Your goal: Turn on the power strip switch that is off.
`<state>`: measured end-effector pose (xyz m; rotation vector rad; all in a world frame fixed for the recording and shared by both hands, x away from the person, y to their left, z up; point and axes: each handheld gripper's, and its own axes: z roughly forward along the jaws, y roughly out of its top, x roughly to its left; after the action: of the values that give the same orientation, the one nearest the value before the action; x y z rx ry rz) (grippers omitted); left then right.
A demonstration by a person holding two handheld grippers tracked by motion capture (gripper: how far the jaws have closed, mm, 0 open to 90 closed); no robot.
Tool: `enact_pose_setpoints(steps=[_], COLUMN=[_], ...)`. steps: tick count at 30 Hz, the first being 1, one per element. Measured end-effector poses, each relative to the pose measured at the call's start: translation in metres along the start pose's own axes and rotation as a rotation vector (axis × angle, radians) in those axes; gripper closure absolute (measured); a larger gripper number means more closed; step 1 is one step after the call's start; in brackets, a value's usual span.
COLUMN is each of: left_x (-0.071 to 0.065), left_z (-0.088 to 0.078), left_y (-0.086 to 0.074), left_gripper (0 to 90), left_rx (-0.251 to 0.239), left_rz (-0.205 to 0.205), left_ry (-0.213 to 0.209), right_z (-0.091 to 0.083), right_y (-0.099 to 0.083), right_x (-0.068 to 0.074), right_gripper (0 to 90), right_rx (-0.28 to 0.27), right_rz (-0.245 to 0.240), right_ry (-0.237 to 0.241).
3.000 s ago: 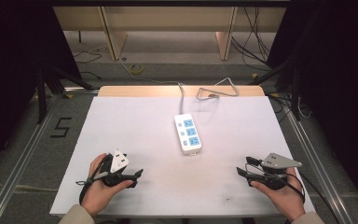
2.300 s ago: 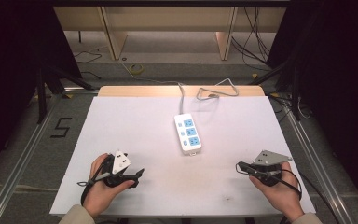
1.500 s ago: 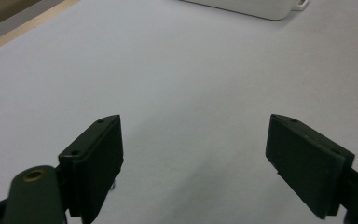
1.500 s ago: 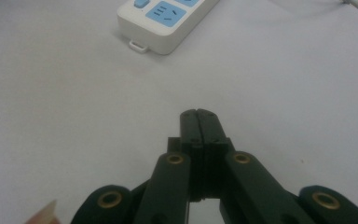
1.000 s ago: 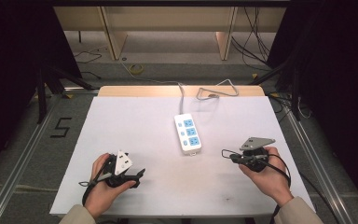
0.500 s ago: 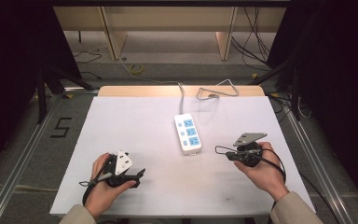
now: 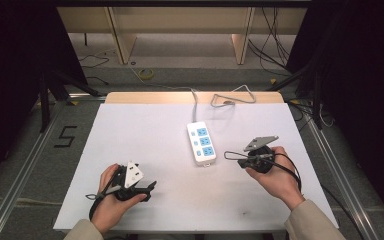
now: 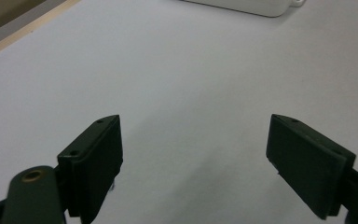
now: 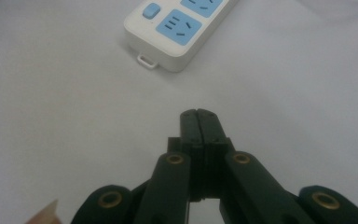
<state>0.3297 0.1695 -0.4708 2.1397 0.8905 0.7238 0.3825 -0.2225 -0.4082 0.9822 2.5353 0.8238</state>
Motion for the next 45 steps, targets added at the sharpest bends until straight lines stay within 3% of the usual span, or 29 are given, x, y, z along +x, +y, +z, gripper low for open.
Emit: enact_pose_setpoints(steps=[45], left_x=[-0.002], left_z=[0.002], left_y=[0.001], left_gripper=[18.6], left_rx=[0.001], left_rz=[0.01], left_ry=[-0.007], right_z=[0.017], right_y=[0.037], right_x=[0.003], right_gripper=[90.0], right_rx=[0.068], right_rz=[-0.031], right_ry=[0.021])
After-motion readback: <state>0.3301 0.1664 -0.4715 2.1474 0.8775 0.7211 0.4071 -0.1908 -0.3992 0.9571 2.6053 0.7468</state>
